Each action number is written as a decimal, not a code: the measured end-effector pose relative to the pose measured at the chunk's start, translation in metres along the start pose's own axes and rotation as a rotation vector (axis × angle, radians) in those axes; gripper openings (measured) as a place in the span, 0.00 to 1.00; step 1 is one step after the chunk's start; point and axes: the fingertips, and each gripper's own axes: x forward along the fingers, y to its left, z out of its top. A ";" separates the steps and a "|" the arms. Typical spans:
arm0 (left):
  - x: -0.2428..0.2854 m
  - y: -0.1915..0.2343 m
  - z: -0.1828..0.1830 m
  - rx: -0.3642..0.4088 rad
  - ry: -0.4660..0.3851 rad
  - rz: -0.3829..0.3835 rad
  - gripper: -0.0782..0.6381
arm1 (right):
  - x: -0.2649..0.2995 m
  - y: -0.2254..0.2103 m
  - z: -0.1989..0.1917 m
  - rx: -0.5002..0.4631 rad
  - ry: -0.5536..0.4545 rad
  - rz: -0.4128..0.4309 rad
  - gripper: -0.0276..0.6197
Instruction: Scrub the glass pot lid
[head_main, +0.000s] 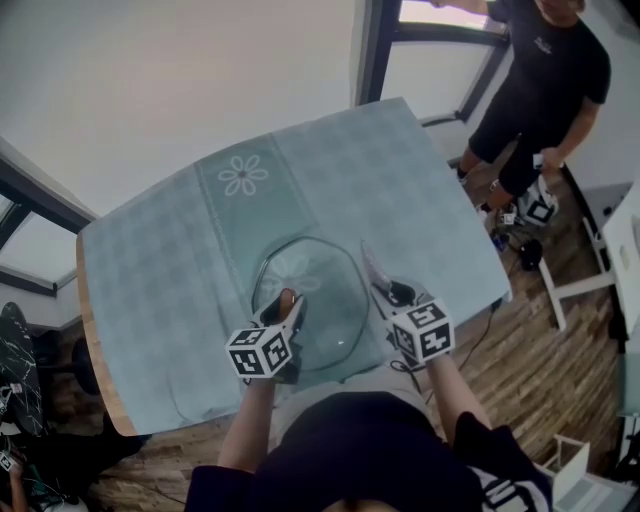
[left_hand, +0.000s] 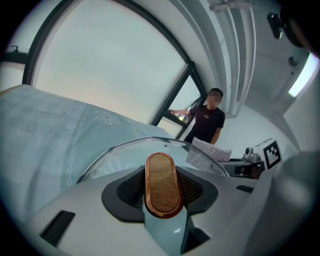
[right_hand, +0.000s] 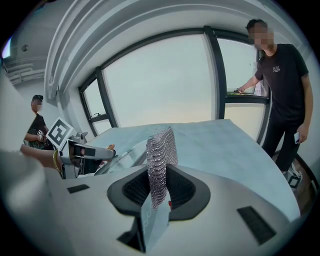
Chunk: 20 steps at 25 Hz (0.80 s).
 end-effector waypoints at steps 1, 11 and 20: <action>-0.001 -0.003 0.005 -0.015 -0.018 -0.028 0.34 | 0.000 0.000 0.000 0.003 0.000 0.000 0.17; -0.017 -0.027 0.031 -0.179 -0.145 -0.309 0.34 | 0.002 0.013 0.004 0.002 -0.007 0.040 0.17; -0.030 -0.019 0.030 -0.383 -0.233 -0.540 0.34 | 0.006 0.032 0.008 -0.001 -0.019 0.077 0.17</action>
